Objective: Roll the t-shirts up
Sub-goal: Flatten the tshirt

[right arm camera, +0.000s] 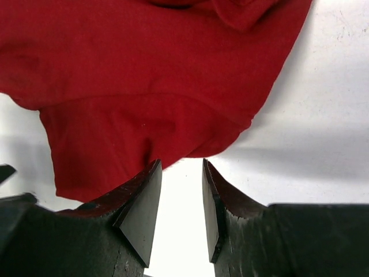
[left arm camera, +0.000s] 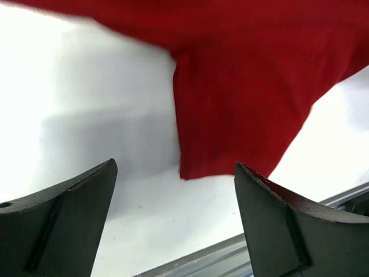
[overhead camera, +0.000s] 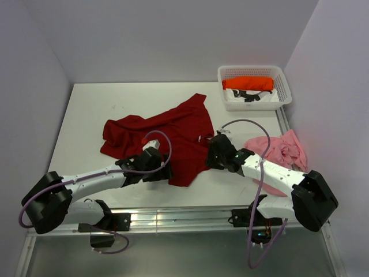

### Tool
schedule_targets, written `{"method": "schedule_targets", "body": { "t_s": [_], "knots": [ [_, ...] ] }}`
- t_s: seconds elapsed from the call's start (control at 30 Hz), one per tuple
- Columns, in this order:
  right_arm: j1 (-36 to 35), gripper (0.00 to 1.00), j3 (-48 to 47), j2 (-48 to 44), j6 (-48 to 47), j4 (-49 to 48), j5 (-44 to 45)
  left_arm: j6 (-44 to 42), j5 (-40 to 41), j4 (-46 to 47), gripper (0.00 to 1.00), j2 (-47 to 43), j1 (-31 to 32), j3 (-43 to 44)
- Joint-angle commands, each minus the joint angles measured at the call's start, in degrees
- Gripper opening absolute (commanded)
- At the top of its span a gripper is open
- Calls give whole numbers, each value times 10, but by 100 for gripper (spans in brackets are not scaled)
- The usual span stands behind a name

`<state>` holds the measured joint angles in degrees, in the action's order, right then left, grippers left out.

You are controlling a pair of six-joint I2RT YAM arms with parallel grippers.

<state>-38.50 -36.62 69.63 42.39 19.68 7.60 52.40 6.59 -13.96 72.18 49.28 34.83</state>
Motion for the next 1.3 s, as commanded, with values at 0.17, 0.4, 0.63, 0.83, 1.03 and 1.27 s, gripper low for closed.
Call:
{"method": "schedule_targets", "body": {
  "t_s": [0.17,0.4,0.63,0.83,1.03,1.27],
  "knots": [
    [-4,40,7,-28,6,-10,4,54,-15,67,80,42,53,-23],
    [-3,39,21,-49,11,-8,1,53,-21,81,52,88,70,1],
    [-3,39,36,-74,16,-8,-5,53,-8,68,0,91,72,8],
    [-15,41,65,-75,23,-46,-37,32,-4,-3,0,65,71,69],
    [-45,44,66,-61,30,-76,-38,1,-52,-23,0,34,28,119],
    [-62,46,55,-57,26,-90,-45,-25,-104,-15,0,44,-22,161]
  ]
}}
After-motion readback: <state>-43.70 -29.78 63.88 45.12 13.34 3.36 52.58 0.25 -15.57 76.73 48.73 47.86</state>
